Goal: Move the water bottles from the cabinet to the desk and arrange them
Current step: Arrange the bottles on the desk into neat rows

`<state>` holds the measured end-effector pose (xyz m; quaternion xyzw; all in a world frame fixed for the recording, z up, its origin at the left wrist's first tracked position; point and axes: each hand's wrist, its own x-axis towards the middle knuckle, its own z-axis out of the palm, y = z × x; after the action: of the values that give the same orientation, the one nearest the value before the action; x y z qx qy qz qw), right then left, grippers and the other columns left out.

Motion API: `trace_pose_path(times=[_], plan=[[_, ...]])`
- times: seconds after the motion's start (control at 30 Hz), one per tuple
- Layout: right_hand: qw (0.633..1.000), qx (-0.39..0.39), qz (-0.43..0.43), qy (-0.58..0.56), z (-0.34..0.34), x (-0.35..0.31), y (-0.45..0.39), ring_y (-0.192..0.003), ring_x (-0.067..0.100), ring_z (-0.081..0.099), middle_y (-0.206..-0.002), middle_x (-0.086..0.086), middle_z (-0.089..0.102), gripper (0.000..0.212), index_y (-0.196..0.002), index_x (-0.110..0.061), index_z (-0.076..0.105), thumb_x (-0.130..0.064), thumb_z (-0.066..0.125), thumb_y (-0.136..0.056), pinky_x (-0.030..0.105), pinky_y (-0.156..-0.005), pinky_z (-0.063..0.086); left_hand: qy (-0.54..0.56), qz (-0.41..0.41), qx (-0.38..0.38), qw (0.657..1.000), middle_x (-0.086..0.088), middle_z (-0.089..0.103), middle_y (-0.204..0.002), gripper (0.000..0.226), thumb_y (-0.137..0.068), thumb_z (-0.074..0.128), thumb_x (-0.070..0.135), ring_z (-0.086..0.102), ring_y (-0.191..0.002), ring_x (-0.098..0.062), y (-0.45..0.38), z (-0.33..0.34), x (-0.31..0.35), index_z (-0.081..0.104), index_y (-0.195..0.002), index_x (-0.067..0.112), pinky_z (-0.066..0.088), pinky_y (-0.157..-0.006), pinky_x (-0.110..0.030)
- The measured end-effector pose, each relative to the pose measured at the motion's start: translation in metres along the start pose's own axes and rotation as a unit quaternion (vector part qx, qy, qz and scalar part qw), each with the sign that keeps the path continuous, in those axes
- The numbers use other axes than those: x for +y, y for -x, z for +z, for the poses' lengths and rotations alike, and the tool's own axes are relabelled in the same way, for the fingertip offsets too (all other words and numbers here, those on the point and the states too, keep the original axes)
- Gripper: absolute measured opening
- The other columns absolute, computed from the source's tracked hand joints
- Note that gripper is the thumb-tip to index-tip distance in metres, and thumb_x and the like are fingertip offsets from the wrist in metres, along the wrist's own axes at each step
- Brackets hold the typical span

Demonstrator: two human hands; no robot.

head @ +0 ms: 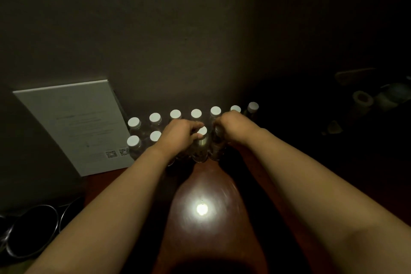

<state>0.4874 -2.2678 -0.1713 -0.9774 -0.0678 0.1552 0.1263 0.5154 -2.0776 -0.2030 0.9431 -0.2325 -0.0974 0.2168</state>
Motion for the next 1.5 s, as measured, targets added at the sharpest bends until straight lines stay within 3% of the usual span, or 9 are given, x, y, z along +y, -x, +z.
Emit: trace_pose_path(times=[0.3,0.43,0.53,0.63,0.77,0.9,1.13,1.27,1.5], plan=[[0.999,0.027,-0.023,0.017,0.009,0.003,0.006,-0.095,0.028,0.064,-0.101,0.009,0.066,0.022,-0.103,-0.016,0.07,-0.008,0.06,-0.084,0.038,-0.082,0.053,-0.029,0.002,0.005,1.0,0.001,0.07,-0.122,0.039,-0.093,0.064,0.036,0.062,-0.116,-0.021,0.005,-0.001,0.005,0.062,-0.131,0.031,0.049,-0.091,-0.031],[1.0,0.01,-0.01,0.021,0.01,0.004,0.007,-0.106,0.03,0.061,-0.112,0.012,0.062,0.043,-0.13,-0.022,0.061,-0.015,0.062,-0.088,0.038,-0.091,0.05,-0.026,0.021,0.005,0.999,0.002,0.069,-0.124,0.045,-0.091,0.066,0.038,0.062,-0.116,-0.022,0.019,-0.014,0.004,0.058,-0.135,0.034,0.05,-0.092,-0.034],[1.0,0.014,0.01,0.015,0.011,0.005,0.011,-0.109,0.03,0.059,-0.117,0.009,0.056,0.06,-0.144,-0.031,0.046,-0.024,0.065,-0.088,0.041,-0.094,0.05,-0.022,0.01,0.054,0.998,-0.003,0.069,-0.12,0.05,-0.09,0.068,0.033,0.064,-0.11,-0.026,0.041,-0.034,-0.01,0.055,-0.138,0.031,0.049,-0.088,-0.035],[0.998,0.051,0.022,0.023,0.004,0.001,0.015,-0.108,0.03,0.057,-0.117,0.007,0.053,0.06,-0.14,-0.029,0.047,-0.027,0.07,-0.085,0.038,-0.086,0.052,-0.024,-0.034,0.099,0.994,-0.009,0.069,-0.122,0.047,-0.089,0.071,0.027,0.063,-0.112,-0.03,0.067,-0.052,-0.035,0.06,-0.134,0.021,0.046,-0.091,-0.035],[0.993,0.104,0.021,0.053,-0.009,-0.017,0.016,-0.109,0.034,0.058,-0.115,0.009,0.056,0.043,-0.125,-0.021,0.06,-0.033,0.07,-0.085,0.037,-0.084,0.05,-0.021,-0.09,0.122,0.988,-0.016,0.067,-0.123,0.043,-0.087,0.074,0.021,0.062,-0.113,-0.034,0.094,-0.062,-0.063,0.065,-0.129,0.013,0.046,-0.094,-0.036],[0.995,0.067,0.006,0.078,-0.008,-0.041,0.009,-0.1,0.03,0.061,-0.1,0.006,0.054,0.02,-0.105,-0.017,0.066,-0.026,0.062,-0.088,0.032,-0.069,0.039,-0.009,-0.12,0.117,0.986,-0.015,0.068,-0.122,0.045,-0.084,0.076,0.018,0.062,-0.113,-0.034,0.106,-0.054,-0.085,0.065,-0.127,0.012,0.045,-0.095,-0.035],[0.997,0.001,-0.009,0.082,0.012,-0.059,-0.002,-0.102,0.033,0.064,-0.111,0.014,0.065,0.031,-0.125,-0.016,0.062,-0.024,0.054,-0.096,0.036,-0.083,0.05,0.008,-0.135,0.101,0.986,-0.006,0.052,-0.145,0.055,-0.088,0.072,0.02,0.05,-0.133,-0.024,0.113,-0.039,-0.097,0.054,-0.14,0.016,0.034,-0.112,-0.03],[0.997,0.016,-0.006,0.079,0.02,-0.056,-0.009,-0.106,0.036,0.061,-0.116,0.018,0.06,0.037,-0.133,-0.016,0.054,-0.015,0.052,-0.096,0.039,-0.087,0.05,0.004,-0.128,0.114,0.985,-0.009,0.055,-0.142,0.048,-0.089,0.07,0.015,0.052,-0.131,-0.025,0.109,-0.037,-0.099,0.059,-0.135,0.01,0.033,-0.111,-0.029],[0.997,0.022,-0.02,0.072,0.022,-0.051,-0.013,-0.104,0.036,0.06,-0.114,0.017,0.058,0.033,-0.127,-0.011,0.056,-0.016,0.054,-0.095,0.037,-0.085,0.047,0.002,-0.113,0.151,0.982,-0.013,0.064,-0.131,0.036,-0.087,0.071,0.011,0.06,-0.121,-0.029,0.109,-0.037,-0.1,0.068,-0.123,0.005,0.041,-0.105,-0.031]])
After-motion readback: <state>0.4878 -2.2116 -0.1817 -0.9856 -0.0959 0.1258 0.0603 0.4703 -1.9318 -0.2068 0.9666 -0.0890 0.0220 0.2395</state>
